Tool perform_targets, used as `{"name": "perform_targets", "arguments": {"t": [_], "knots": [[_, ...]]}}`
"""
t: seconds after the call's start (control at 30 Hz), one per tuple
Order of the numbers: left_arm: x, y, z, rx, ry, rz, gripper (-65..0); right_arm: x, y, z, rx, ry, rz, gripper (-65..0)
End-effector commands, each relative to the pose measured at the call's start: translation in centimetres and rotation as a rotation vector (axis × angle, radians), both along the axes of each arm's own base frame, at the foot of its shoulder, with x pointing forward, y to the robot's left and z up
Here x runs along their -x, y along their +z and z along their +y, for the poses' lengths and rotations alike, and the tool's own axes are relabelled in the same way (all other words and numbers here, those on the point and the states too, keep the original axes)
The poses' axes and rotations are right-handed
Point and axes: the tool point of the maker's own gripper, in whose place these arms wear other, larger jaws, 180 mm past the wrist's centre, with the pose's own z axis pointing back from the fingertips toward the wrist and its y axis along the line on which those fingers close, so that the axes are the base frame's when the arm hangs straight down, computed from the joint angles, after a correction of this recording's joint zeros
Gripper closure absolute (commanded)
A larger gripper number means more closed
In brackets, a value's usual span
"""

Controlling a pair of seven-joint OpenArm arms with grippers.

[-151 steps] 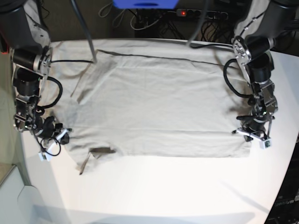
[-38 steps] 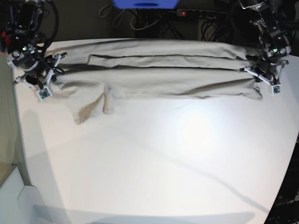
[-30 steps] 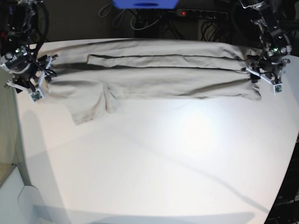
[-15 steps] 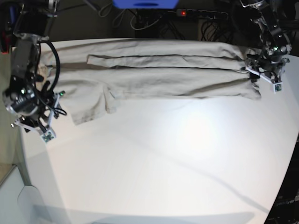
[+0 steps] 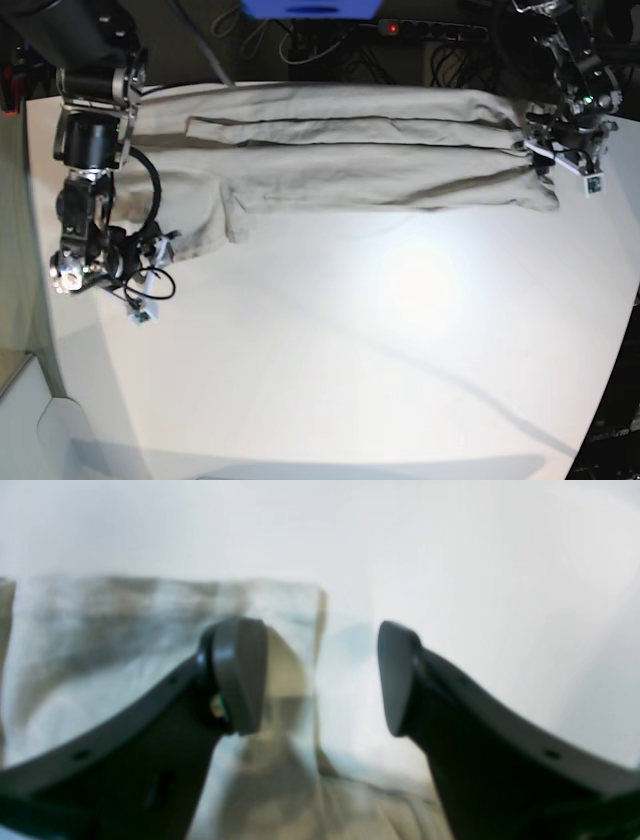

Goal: Layout the t-shirt on the table in an organized manner, then fold the t-shirt properly
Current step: 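Release the hem with the right gripper and regrasp the shirt side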

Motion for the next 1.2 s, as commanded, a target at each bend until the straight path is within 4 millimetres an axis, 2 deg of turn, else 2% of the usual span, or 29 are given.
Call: {"name": "perform_targets", "arguments": {"t": [0.0,0.07,0.13,0.23,0.3,0.33,0.47,0.57,0.63,0.77,0.87,1.0,1.17], "knots": [[2.3,-1.7,-0.4,0.006,-0.013,0.125,-33.7,-0.8,0.7,-0.1,0.003,0.012,-0.014,-35.9],[2.3,-1.7,-0.4,0.006,-0.013,0.125,-33.7,-0.5,0.2,0.1,-0.008,0.012,-0.008,-35.6],[2.3,-1.7,-0.4,0.004,-0.012,0.126,-33.7,-0.1,-0.3,0.3,-0.010,0.016,0.001,-32.5],[2.2,-1.7,-0.4,0.004,-0.012,0.123,-33.7,0.6,-0.9,0.3,-0.012,0.016,0.018,-18.5],[2.1,-1.6,-0.4,0.005,-0.011,0.121,-33.7,0.8,-1.0,0.3,-0.010,0.016,0.024,-4.3],[2.1,-1.7,-0.4,0.006,-0.011,0.121,-33.7,0.8,-1.0,0.3,-0.008,0.016,0.028,0.0],[1.9,-1.8,-0.5,0.009,-0.015,0.122,-33.7,0.6,-0.6,0.0,-0.006,0.010,0.015,0.0],[1.9,-1.7,-0.5,0.009,-0.015,0.121,-33.7,0.5,1.1,-0.4,0.033,0.022,-0.046,0.0],[1.9,-1.7,-0.5,0.008,-0.015,0.121,-33.7,0.5,3.1,-0.7,0.079,0.033,-0.097,0.0],[1.9,-1.8,-0.5,0.008,-0.015,0.121,-33.7,2.1,6.6,-1.2,0.184,0.046,-0.156,0.0],[1.9,-1.8,-0.5,0.007,-0.016,0.121,-33.7,3.9,8.2,-1.2,0.246,0.046,-0.161,0.0],[1.8,-1.7,-0.4,0.007,-0.016,0.120,-33.7,6.4,8.4,-1.4,0.280,0.049,-0.160,0.0],[1.8,-1.6,-0.4,0.003,-0.019,0.118,-33.7,9.0,7.5,-3.7,0.289,-0.024,-0.115,0.0]]}}
